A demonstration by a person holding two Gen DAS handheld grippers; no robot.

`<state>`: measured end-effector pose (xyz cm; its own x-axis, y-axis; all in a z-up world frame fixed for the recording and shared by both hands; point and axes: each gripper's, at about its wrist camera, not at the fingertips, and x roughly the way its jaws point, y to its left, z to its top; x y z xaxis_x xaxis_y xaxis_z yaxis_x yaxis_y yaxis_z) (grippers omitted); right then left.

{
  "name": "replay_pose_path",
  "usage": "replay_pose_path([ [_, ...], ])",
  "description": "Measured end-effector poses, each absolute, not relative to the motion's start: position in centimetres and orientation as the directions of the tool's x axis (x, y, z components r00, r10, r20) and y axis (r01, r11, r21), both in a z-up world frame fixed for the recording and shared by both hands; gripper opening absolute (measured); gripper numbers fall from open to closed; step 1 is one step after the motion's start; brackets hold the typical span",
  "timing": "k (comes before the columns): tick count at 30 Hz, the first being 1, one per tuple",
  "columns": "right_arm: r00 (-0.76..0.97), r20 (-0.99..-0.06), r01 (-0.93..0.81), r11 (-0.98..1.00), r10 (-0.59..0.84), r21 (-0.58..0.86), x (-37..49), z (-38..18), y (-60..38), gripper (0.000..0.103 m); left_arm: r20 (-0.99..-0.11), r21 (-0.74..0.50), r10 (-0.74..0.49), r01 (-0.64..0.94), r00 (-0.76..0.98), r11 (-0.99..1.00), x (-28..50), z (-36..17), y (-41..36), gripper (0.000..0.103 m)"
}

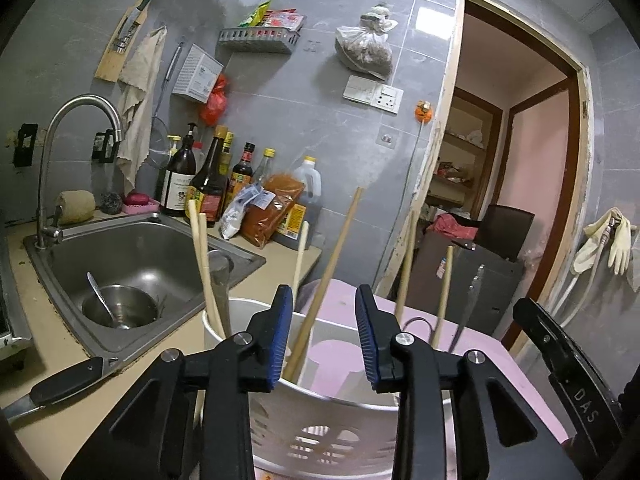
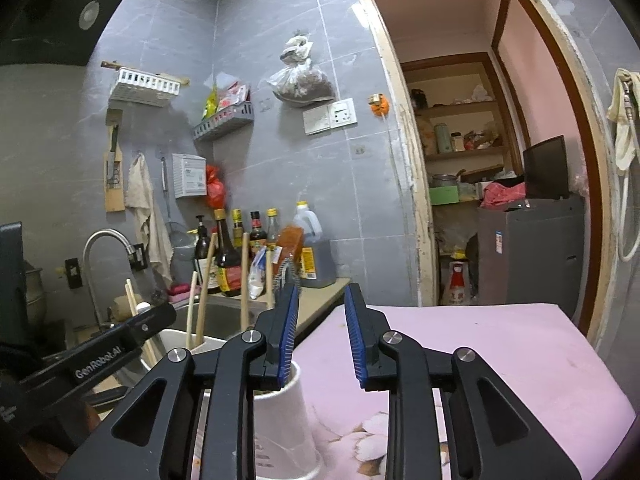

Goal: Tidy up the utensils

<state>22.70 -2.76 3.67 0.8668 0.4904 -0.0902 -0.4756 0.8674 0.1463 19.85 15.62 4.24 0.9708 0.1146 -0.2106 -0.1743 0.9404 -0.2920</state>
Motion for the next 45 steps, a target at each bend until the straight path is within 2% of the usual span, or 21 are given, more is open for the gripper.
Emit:
replay_pose_path([
  [10, 0.893, -0.107, -0.422, 0.895, 0.438, 0.145, 21.8, 3.9, -5.5, 0.028, -0.238, -0.269, 0.08, -0.145, 0.968, 0.952, 19.5, 4.7, 14.2, 0.042],
  [22, 0.912, -0.136, -0.371, 0.919, 0.388, 0.134, 19.7, 4.1, -8.6, 0.047, -0.276, -0.241, 0.021, -0.09, 0.961, 0.966, 18.4, 5.0, 12.2, 0.062],
  [25, 0.916, -0.143, -0.358, 0.925, 0.374, 0.128, 19.1, 4.1, -9.4, 0.051, -0.278, -0.233, 0.011, -0.079, 0.96, 0.969, 18.0, 4.9, 11.8, 0.075],
  [27, 0.919, -0.151, -0.348, 0.929, 0.364, 0.122, 18.8, 4.1, -9.9, 0.058, -0.273, -0.229, 0.002, -0.067, 0.962, 0.971, 17.6, 5.0, 11.5, 0.081],
  [29, 0.922, -0.155, -0.337, 0.933, 0.354, 0.126, 18.3, 4.1, -10.5, 0.07, -0.273, -0.223, -0.006, -0.057, 0.962, 0.973, 17.3, 5.0, 11.3, 0.089],
  [32, 0.925, -0.17, -0.321, 0.939, 0.339, 0.127, 17.9, 4.0, -11.3, 0.073, -0.278, -0.215, -0.026, -0.036, 0.96, 0.976, 16.8, 5.0, 11.0, 0.096],
  [37, 0.921, -0.2, -0.315, 0.941, 0.334, 0.122, 16.8, 3.9, -12.3, 0.087, -0.292, -0.188, -0.044, -0.012, 0.955, 0.982, 15.8, 4.9, 10.4, 0.098],
  [40, 0.915, -0.225, -0.316, 0.942, 0.334, 0.114, 16.1, 3.8, -12.8, 0.101, -0.302, -0.176, -0.049, -0.005, 0.952, 0.984, 15.1, 4.5, 10.1, 0.099],
  [45, 0.914, -0.256, -0.304, 0.949, 0.315, 0.084, 14.6, 3.4, -12.9, 0.103, -0.312, -0.165, -0.059, 0.007, 0.948, 0.986, 13.6, 3.9, 9.6, 0.099],
])
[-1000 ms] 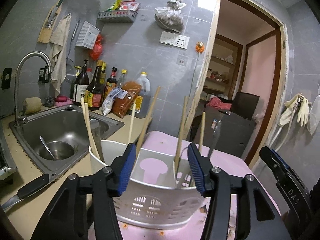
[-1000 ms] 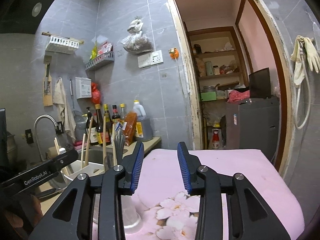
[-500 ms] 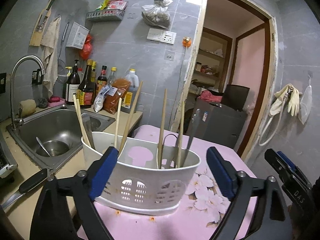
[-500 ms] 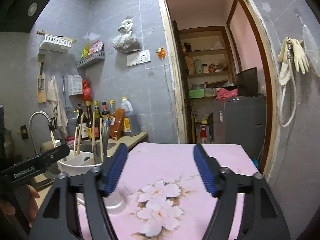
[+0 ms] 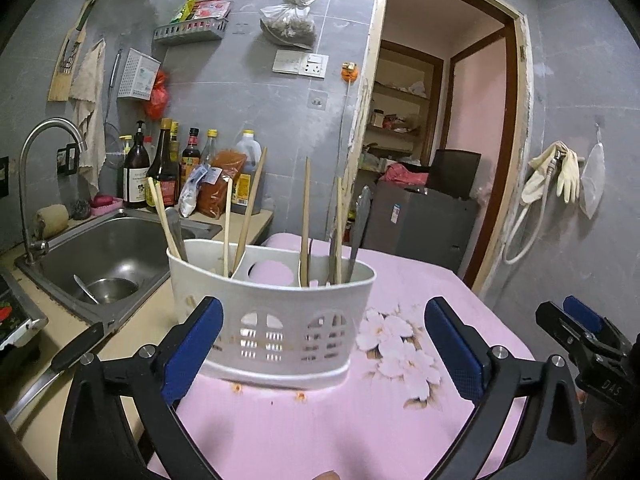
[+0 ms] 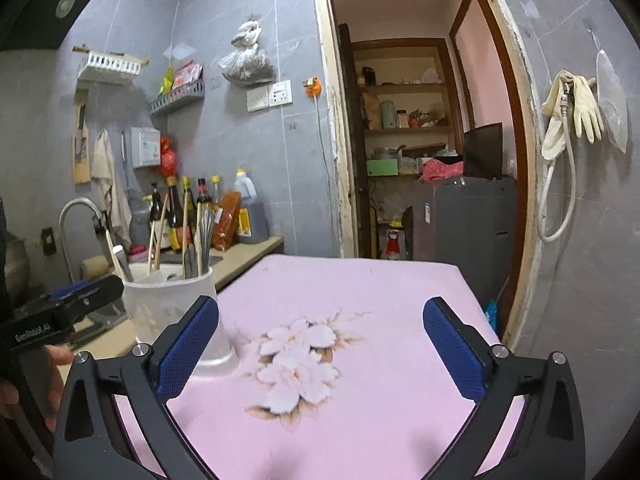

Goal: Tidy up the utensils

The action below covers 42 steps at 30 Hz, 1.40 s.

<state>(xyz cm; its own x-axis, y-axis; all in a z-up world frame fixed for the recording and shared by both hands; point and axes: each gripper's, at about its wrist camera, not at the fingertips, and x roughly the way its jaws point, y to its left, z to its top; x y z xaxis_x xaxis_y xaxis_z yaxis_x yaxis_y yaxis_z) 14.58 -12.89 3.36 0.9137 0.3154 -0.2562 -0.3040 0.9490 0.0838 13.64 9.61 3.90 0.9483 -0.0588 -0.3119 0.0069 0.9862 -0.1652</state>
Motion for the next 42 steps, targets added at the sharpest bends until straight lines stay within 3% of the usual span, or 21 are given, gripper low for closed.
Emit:
replay_pose_path([
  [14, 0.929, -0.294, -0.209, 0.974, 0.224, 0.082, 10.8, 2.7, -15.0, 0.103, -0.321, -0.121, -0.063, 0.026, 0.945, 0.992, 9.6, 2.6, 8.3, 0.099],
  [32, 0.961, -0.239, -0.141, 0.99, 0.141, 0.018, 6.2, 2.1, -15.5, 0.103, -0.294, -0.09, -0.002, -0.026, 0.956, 0.996, 5.6, 1.6, 8.6, 0.1],
  [42, 0.957, -0.253, -0.144, 0.989, 0.144, 0.017, 6.3, 1.9, -15.6, 0.103, -0.304, -0.087, -0.001, -0.027, 0.953, 0.996, 5.5, 1.1, 8.8, 0.099],
])
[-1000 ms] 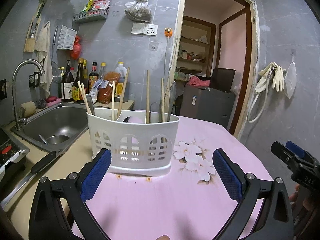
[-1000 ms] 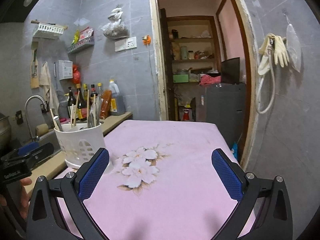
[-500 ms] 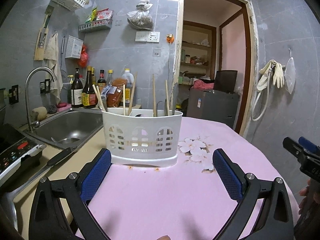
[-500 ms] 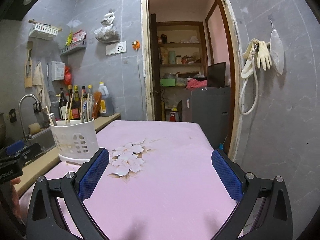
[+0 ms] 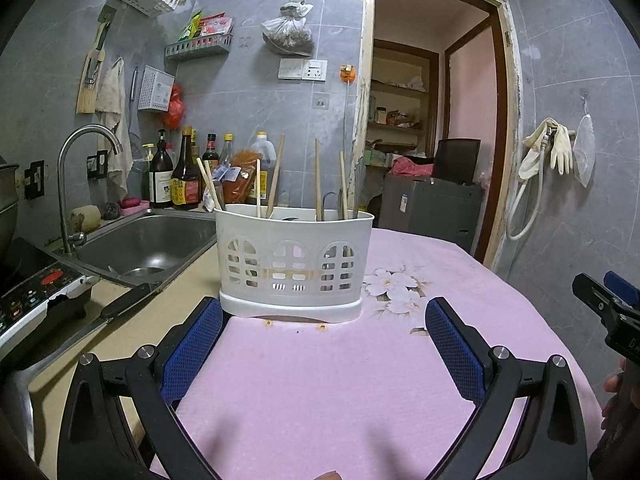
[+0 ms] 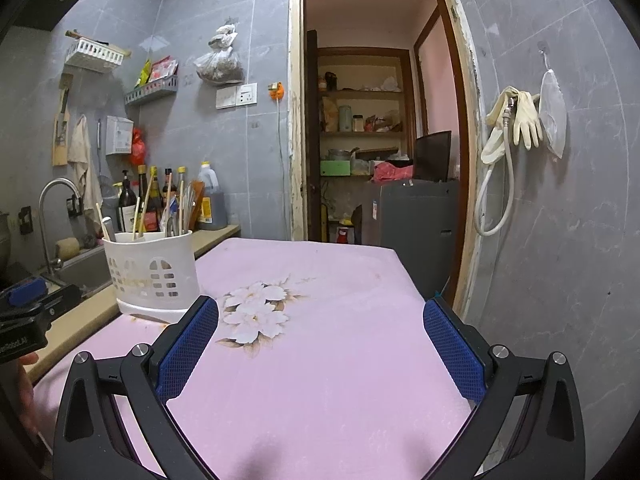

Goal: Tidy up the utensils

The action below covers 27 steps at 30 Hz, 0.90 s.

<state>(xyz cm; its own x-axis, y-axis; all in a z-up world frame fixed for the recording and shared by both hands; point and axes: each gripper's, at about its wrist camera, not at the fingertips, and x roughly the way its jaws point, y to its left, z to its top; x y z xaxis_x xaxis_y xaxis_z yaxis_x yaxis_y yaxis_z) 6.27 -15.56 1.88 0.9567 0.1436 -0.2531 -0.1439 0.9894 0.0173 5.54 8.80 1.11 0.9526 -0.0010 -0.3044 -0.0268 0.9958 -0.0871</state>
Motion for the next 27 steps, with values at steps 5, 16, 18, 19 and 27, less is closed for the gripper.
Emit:
replay_pose_path([
  [5, 0.955, -0.257, -0.146, 0.989, 0.146, 0.019, 6.32, 1.85, -15.59, 0.103, -0.307, -0.086, 0.002, -0.029, 0.952, 0.996, 5.61, 1.01, 8.92, 0.099],
  [16, 0.951, -0.269, -0.15, 0.988, 0.15, 0.021, 6.58, 1.71, -15.49, 0.103, -0.314, -0.092, 0.001, -0.031, 0.95, 0.995, 5.51, 0.83, 9.44, 0.099],
  [18, 0.951, -0.268, -0.151, 0.988, 0.151, 0.021, 6.59, 1.73, -15.49, 0.103, -0.316, -0.094, -0.001, -0.03, 0.949, 0.995, 5.66, 0.79, 9.54, 0.099],
  [19, 0.952, -0.268, -0.15, 0.988, 0.15, 0.02, 6.58, 1.72, -15.49, 0.103, -0.317, -0.094, 0.0, -0.031, 0.948, 0.995, 5.68, 0.78, 9.56, 0.1],
  [27, 0.951, -0.27, -0.15, 0.988, 0.15, 0.02, 6.65, 1.64, -15.44, 0.103, -0.317, -0.095, 0.0, -0.032, 0.948, 0.995, 5.7, 0.78, 9.63, 0.099],
])
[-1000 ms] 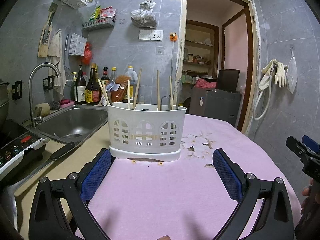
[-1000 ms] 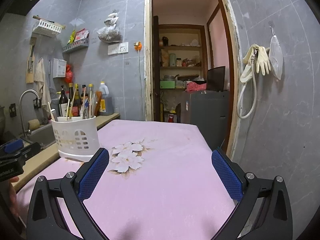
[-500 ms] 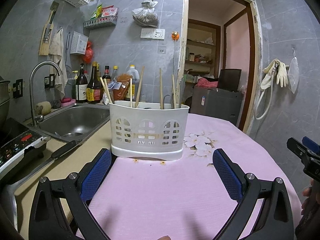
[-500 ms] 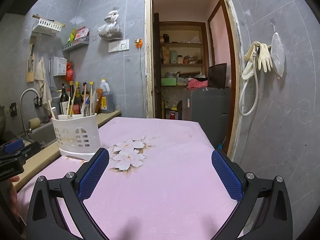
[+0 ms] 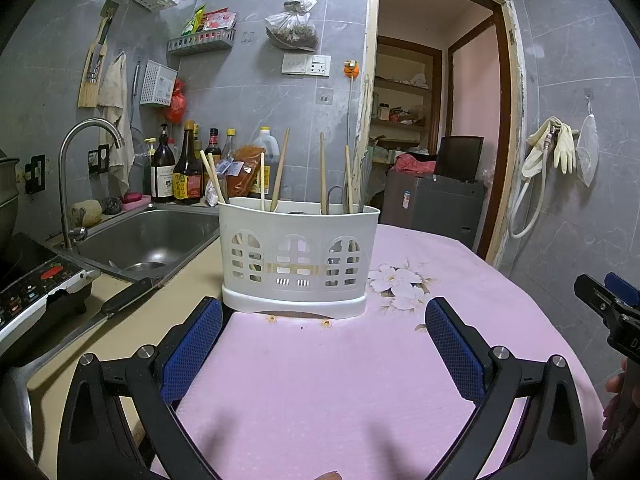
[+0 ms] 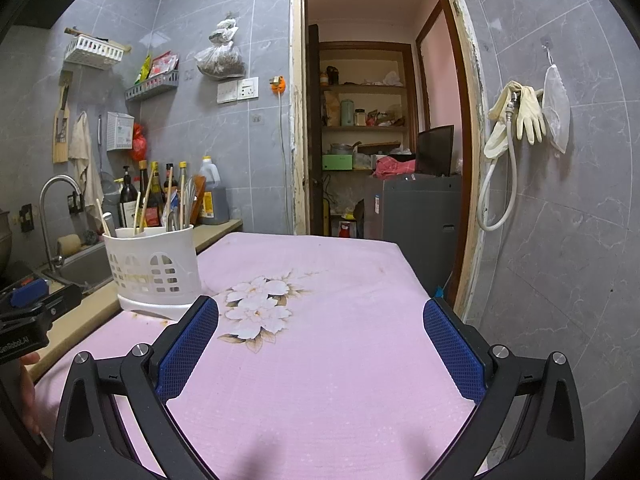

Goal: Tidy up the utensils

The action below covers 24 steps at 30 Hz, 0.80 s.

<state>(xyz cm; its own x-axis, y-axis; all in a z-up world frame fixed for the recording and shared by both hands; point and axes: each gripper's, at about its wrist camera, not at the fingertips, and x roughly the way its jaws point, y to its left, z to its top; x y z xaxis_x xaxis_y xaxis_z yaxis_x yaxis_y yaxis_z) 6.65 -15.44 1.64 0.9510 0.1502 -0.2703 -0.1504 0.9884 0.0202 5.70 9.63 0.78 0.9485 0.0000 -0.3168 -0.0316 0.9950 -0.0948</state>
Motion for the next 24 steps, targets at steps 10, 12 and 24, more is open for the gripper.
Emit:
replay_pose_path([
  [10, 0.95, -0.273, -0.151, 0.988, 0.151, 0.021, 6.69, 1.33, -15.46, 0.103, -0.318, -0.095, -0.002, -0.03, 0.948, 0.995, 5.71, 0.74, 9.63, 0.1],
  [12, 0.95, -0.274, -0.151, 0.988, 0.151, 0.021, 6.71, 1.34, -15.46, 0.103, -0.318, -0.094, 0.0, -0.031, 0.948, 0.995, 5.7, 0.75, 9.65, 0.099],
  [24, 0.949, -0.275, -0.151, 0.988, 0.151, 0.021, 6.72, 1.39, -15.43, 0.103, -0.32, -0.094, 0.001, -0.032, 0.947, 0.995, 5.71, 0.39, 9.82, 0.1],
])
